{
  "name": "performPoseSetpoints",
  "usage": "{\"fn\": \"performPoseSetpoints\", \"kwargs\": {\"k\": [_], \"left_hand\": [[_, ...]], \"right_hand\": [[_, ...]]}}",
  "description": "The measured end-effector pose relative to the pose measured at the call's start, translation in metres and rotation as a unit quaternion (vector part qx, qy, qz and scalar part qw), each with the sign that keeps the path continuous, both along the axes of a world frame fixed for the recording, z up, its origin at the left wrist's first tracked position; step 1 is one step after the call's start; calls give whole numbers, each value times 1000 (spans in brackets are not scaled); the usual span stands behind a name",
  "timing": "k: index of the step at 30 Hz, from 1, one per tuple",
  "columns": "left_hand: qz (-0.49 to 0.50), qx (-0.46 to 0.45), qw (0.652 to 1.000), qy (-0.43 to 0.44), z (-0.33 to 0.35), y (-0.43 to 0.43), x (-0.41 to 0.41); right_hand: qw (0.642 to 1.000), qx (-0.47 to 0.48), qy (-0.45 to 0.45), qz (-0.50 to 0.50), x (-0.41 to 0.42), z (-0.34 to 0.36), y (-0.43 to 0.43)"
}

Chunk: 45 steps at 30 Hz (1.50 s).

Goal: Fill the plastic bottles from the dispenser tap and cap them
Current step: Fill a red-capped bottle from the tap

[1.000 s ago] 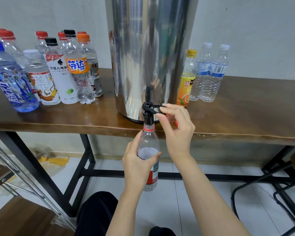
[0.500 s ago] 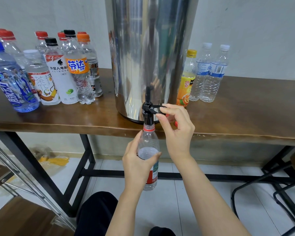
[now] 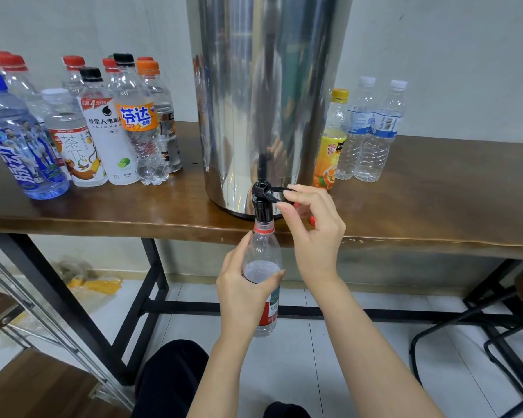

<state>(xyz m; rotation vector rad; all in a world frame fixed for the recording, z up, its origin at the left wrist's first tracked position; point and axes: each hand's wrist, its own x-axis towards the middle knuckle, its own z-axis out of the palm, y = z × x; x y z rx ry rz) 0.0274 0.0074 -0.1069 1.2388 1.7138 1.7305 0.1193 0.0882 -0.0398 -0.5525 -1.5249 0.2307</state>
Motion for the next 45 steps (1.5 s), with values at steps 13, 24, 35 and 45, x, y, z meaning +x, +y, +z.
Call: {"fn": "performPoseSetpoints", "kwargs": {"k": [13,24,35,45], "left_hand": [[0,1,1000,-3,-3,1,-1],[4,-2,1000,6,-2,-1,0],[7,6,1000,13,-2,-2,0],[7,8,1000,18,-2,-2,0]], "right_hand": [[1000,-4,-2,-3,0,0,-1],[1000,-14,-2,-2,0,1,-2],[1000,-10,2,4,0,1,-2],[1000,-2,0,10,0,0,-1]]}}
